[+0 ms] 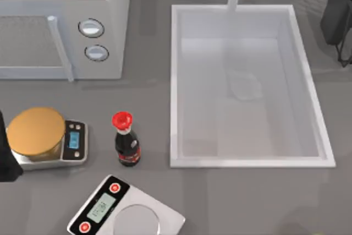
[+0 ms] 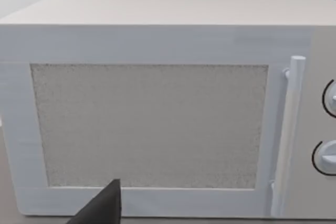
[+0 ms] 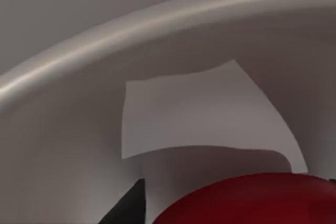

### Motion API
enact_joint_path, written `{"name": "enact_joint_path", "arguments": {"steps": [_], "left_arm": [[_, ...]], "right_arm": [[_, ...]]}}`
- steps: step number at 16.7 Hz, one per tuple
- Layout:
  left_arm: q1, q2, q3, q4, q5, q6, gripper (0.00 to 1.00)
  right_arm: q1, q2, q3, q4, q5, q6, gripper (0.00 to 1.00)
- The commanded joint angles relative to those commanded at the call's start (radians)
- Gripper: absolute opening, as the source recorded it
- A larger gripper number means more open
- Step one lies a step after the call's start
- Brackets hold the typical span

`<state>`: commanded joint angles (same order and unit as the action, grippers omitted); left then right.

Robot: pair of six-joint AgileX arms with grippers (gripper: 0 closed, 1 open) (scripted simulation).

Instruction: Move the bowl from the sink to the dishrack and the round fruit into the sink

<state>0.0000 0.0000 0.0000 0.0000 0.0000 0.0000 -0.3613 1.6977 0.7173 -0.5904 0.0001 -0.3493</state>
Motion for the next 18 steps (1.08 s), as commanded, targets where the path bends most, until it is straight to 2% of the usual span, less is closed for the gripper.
{"name": "enact_joint_path", "arguments": {"steps": [8,16,18], "left_arm": [[0.000,0.000,0.000,0.000,0.000,0.000,1.00],[0.000,0.000,0.000,0.000,0.000,0.000,1.00],[0.000,0.000,0.000,0.000,0.000,0.000,1.00]], "right_arm": [[0.000,0.000,0.000,0.000,0.000,0.000,0.02],[0.000,0.000,0.000,0.000,0.000,0.000,0.00],[0.008,-0.081,0.065,-0.052,-0.014,0.036,0.00]]}}
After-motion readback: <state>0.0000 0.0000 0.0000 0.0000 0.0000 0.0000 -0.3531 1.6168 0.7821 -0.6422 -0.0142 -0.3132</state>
